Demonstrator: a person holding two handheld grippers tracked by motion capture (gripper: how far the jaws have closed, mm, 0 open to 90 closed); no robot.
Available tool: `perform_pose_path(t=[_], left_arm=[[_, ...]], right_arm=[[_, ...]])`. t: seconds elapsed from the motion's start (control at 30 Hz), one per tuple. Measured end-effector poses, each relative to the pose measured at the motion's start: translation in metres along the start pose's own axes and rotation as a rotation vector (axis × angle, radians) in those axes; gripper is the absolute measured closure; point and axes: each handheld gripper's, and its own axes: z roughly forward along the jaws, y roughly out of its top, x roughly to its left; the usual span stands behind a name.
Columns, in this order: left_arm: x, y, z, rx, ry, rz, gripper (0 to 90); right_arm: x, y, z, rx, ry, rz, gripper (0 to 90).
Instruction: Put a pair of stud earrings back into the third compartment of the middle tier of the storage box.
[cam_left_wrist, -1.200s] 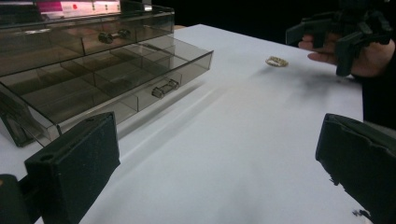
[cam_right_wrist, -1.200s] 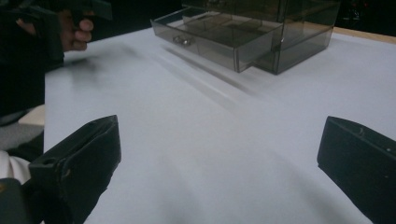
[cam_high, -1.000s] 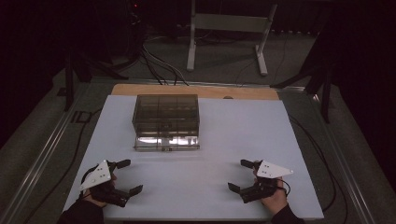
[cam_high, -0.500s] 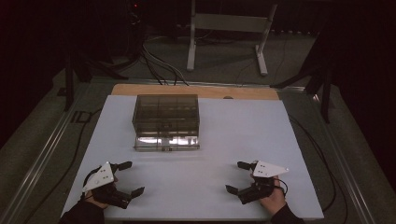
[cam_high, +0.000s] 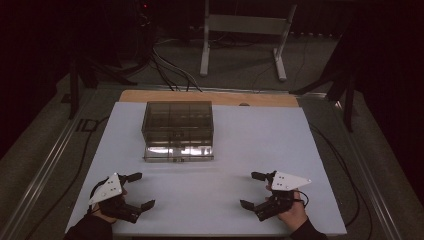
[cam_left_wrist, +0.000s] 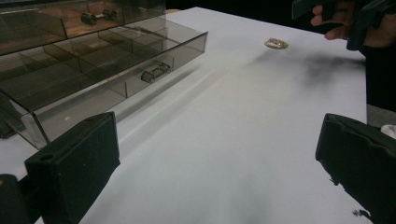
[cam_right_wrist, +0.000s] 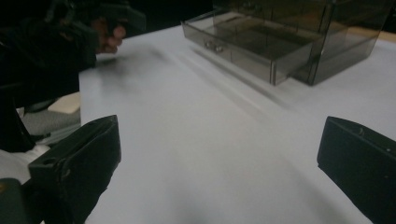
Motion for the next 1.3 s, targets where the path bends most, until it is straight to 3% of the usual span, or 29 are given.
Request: perform_pose_path(t=[0.53,0.87,1.3], left_arm=[[0.0,0.0,0.0,-0.005,0.0,0.002,0.6],[0.0,0.001,0.0,-0.006,-0.001,0.004,0.6],[0.0,0.0,-0.002,-0.009,-0.003,0.002,0.6]], right_arm=[[-0.005,0.021,-0.018,-0.051,-0.056,-0.007,0.0],[-0.013,0.029,-0.027,-0.08,-0.123,-0.011,0.0],[-0.033,0.029,-0.037,-0.094,-0.239,0.061,0.0]])
